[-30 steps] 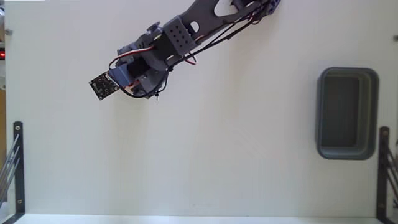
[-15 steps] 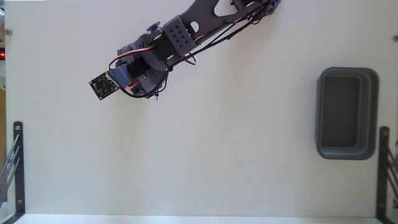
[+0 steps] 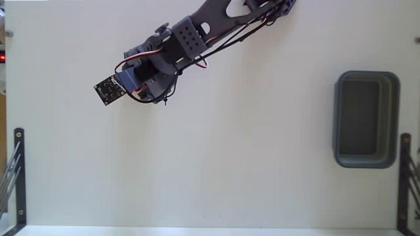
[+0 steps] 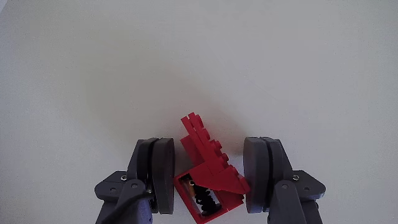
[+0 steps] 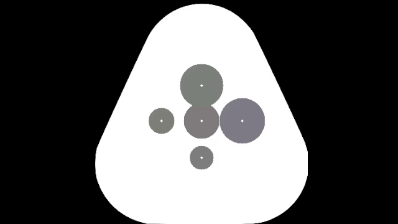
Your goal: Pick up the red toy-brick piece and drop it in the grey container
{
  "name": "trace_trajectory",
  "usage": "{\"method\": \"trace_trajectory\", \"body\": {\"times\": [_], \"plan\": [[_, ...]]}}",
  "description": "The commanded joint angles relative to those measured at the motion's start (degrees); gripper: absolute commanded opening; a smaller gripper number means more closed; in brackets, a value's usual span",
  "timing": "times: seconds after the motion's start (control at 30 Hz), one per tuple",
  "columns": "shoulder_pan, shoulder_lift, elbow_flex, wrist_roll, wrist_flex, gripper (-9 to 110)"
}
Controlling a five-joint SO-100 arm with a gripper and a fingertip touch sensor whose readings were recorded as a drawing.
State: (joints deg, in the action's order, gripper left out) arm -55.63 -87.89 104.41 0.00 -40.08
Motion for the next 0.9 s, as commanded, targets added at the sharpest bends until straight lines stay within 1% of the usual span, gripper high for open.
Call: {"method": "trace_trajectory", "body": {"times": [0.0,0.47,0.87], "plan": [[-0.7,-1.5,-0.1,0.0,0.6,60],[-0.7,-1.6,-0.4,0.0,0.1,60],[-0.7,-2.8,-5.4,0.0,-6.0,60]]}}
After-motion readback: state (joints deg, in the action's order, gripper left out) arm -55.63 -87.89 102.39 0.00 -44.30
